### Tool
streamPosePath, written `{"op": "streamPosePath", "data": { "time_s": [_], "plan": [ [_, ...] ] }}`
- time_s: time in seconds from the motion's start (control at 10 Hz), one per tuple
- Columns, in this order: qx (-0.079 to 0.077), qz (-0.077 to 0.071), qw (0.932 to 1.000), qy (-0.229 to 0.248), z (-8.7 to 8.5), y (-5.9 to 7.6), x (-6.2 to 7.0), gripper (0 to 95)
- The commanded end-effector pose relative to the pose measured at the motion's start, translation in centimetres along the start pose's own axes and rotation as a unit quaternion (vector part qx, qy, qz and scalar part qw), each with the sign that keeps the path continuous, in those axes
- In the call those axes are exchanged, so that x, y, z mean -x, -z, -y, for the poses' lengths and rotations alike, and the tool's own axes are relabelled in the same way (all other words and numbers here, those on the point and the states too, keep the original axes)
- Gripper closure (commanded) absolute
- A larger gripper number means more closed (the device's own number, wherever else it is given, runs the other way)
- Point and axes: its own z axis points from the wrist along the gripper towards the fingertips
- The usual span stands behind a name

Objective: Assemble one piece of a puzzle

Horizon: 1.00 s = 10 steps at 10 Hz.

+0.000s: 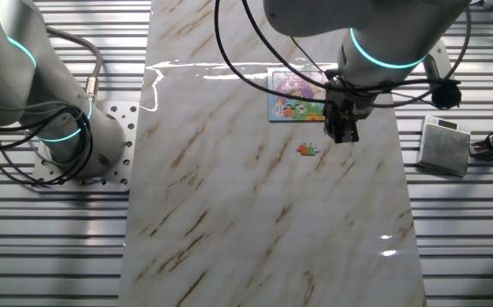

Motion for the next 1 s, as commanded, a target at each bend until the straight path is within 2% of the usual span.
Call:
{"op": "streamPosePath", "data": {
  "time_s": [0.1,0.7,1.0],
  "plan": [
    [-0.001,-0.001,1.0,0.003,0.09,-0.33,0.24,95.0],
    [-0.001,-0.001,1.0,0.005,0.14,-1.28,0.36,95.0],
    [0.0,-0.001,0.9999,0.01,0.14,-1.31,0.36,95.0]
  ]
}}
